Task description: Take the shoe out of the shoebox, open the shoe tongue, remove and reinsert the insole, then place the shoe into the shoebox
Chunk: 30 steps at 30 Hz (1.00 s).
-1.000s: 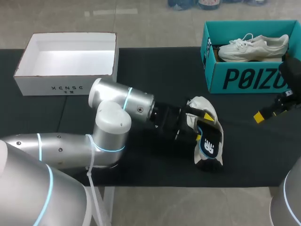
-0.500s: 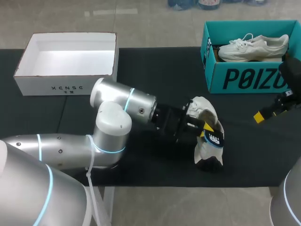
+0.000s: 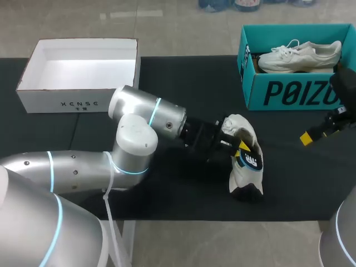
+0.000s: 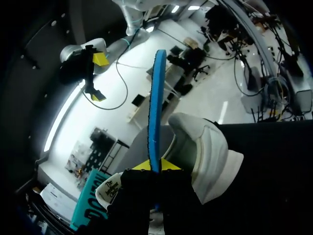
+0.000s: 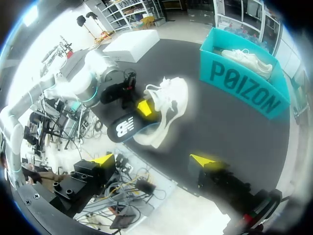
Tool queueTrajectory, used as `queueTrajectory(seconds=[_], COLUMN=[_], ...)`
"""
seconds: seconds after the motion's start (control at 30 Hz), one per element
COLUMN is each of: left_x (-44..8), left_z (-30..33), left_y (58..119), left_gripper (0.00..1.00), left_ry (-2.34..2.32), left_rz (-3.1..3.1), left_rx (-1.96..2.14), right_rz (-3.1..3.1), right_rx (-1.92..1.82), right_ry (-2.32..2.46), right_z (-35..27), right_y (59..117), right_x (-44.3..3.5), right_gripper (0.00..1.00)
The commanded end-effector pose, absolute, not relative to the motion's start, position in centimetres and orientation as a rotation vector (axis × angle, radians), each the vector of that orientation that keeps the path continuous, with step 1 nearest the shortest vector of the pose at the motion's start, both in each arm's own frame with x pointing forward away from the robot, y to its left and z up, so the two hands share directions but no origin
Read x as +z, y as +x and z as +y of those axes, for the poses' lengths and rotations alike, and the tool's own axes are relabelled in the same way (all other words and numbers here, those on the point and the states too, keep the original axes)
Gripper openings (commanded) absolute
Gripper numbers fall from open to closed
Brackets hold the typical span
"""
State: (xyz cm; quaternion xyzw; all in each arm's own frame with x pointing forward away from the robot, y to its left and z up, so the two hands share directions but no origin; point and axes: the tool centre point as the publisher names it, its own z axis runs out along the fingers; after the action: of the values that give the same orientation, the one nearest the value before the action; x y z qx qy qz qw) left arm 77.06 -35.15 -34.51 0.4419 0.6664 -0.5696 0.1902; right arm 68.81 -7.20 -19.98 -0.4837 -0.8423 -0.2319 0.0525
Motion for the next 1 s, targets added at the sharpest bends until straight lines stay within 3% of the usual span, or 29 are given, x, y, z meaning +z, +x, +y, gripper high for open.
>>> queueTrajectory(seconds=[0.03,0.33,0.4,0.6,0.63,0.7,0.73,0.77,1.0], left_x=[-35.4,-36.4,-36.1,-34.6,-34.5,-34.2,-34.2,-34.2,-33.9], left_z=[-35.9,-36.1,-35.7,-34.3,-34.3,-34.2,-34.3,-34.4,-34.6], left_y=[77.8,76.9,76.7,76.6,76.6,76.5,76.4,76.2,75.9], left_gripper=[0.0,0.0,0.08,0.12,0.18,0.47,0.85,1.0,1.0], left_ry=[1.251,1.26,1.254,1.236,1.235,1.242,1.246,1.25,1.234], left_rz=[1.881,1.917,1.92,1.927,1.927,1.934,1.939,1.94,1.927], left_rx=[-1.596,-1.617,-1.618,-1.587,-1.586,-1.594,-1.599,-1.603,-1.607], right_rz=[-2.562,-2.562,-2.562,-2.562,-2.562,-2.562,-2.562,-2.562,-2.562], right_rx=[-0.707,-0.707,-0.707,-0.707,-0.707,-0.707,-0.707,-0.707,-0.707], right_ry=[-1.473,-1.473,-1.473,-1.473,-1.473,-1.473,-1.473,-1.473,-1.473], right_z=[-7.2,-7.2,-7.2,-7.2,-7.2,-7.2,-7.2,-7.2,-7.2], right_y=[68.7,68.7,68.7,68.7,68.7,68.7,68.7,68.7,68.7], right_x=[-20.1,-20.1,-20.1,-20.1,-20.1,-20.1,-20.1,-20.1,-20.1], right_gripper=[1.0,1.0,1.0,1.0,1.0,1.0,1.0,1.0,1.0])
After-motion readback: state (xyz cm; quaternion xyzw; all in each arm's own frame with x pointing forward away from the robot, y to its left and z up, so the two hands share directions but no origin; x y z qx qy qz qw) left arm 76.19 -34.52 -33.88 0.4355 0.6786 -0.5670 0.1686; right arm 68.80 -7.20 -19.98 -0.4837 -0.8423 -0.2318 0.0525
